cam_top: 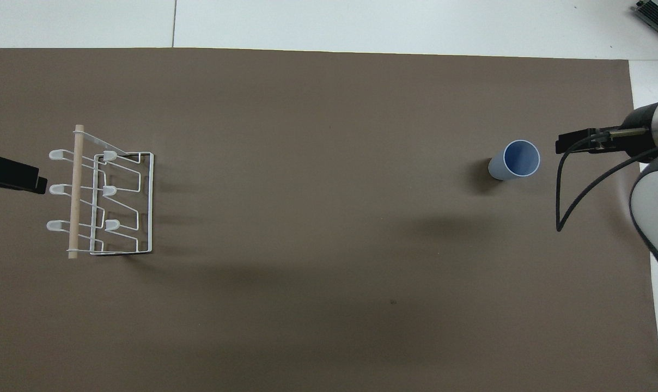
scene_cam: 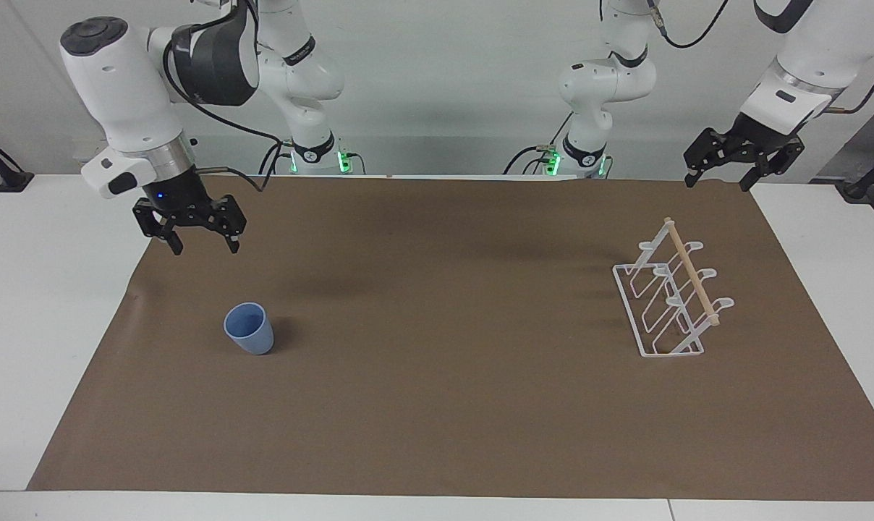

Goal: Hang cup on cup holder
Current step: 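Move the right gripper to the blue cup and grasp its rim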

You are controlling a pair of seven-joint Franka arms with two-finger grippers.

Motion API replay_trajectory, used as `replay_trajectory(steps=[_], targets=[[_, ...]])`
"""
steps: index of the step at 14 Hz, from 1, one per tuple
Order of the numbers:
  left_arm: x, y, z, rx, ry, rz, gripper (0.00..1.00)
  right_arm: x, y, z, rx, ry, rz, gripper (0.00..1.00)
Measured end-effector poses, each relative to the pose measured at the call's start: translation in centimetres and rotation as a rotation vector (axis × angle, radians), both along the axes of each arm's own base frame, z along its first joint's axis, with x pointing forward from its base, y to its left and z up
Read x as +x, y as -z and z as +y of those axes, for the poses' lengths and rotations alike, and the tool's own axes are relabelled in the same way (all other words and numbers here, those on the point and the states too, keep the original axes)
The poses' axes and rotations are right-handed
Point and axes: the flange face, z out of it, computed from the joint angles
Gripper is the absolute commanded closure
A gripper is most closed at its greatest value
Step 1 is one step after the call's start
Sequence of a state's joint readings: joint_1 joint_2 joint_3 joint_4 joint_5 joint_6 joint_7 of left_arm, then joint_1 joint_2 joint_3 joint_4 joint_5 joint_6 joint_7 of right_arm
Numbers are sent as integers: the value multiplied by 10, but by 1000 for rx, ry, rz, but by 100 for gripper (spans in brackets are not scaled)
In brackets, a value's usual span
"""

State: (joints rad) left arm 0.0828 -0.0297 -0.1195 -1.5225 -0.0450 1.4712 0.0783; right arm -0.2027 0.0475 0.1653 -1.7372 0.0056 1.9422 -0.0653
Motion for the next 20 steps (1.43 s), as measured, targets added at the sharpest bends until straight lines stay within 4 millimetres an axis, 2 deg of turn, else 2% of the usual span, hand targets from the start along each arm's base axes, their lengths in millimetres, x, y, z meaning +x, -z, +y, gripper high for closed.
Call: replay_trajectory(steps=[4,6,9,11,14,20], targets=[[0,0,3,0,-5,-1,0,1,31,0,-1,1,-25,0],[0,-1,6,0,-12,-1,0,2,53,0,0,0,-24,0],[0,-1,7,0,-14,-2,0,16,91,-7,-1,-42,-56,0],[0,-1,7,0,-14,-5,0,24,109,-14,-8,-73,-91,0],[-1,-3,7,0,-13,-10,0,28,126,-22,-8,-84,-88,0],[-1,-4,7,0,-13,-10,0,25,139,-21,-5,-84,-67,0]])
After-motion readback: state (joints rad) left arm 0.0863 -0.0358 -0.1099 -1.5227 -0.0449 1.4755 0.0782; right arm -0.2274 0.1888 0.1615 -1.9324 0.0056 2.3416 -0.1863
